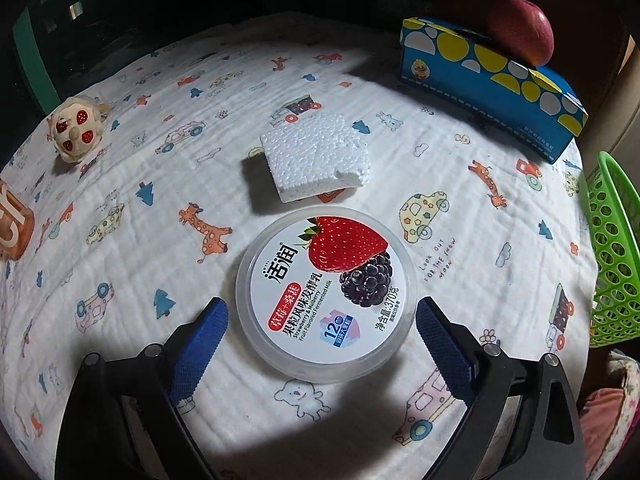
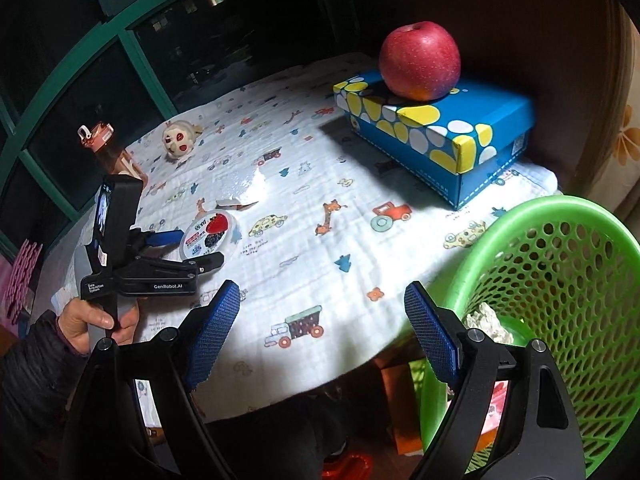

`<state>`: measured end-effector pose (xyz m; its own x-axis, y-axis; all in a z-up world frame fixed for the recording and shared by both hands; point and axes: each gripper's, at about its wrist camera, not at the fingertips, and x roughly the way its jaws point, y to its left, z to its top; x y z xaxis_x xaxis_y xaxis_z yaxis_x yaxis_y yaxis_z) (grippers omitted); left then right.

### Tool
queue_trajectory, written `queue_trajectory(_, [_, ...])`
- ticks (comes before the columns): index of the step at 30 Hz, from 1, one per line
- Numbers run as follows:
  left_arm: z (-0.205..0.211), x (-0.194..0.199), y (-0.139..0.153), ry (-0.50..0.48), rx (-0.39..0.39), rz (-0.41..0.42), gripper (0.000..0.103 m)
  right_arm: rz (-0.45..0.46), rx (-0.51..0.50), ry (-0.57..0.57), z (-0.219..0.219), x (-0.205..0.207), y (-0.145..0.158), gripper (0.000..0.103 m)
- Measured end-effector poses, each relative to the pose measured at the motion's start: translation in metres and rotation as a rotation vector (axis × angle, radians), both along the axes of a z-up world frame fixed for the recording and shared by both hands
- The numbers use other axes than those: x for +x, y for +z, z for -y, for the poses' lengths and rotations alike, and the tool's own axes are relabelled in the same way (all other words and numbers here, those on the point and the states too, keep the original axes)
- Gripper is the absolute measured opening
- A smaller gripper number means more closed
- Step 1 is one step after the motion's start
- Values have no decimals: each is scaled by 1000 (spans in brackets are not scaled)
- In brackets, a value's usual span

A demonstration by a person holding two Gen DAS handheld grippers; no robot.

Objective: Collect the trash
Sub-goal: 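Grasp the strawberry-printed yogurt cup with the left tool while the right tool grasps the white foam block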

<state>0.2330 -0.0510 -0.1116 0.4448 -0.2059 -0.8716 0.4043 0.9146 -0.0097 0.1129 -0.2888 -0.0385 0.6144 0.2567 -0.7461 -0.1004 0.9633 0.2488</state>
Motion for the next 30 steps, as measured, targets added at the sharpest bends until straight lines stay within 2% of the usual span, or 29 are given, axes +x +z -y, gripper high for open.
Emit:
queue_trajectory(9, [-25,-11,19,28,-62,32,85,-7,-11,69,-32,39,-7,84])
queue_trajectory(19, [-82,-22,51,121,-91,83,85,-37,-26,132,-91,100,-22,85])
queue_trajectory(30, [-132,-32,55,200,-105,89,85,-89,-54,132,-141,161,-42,85])
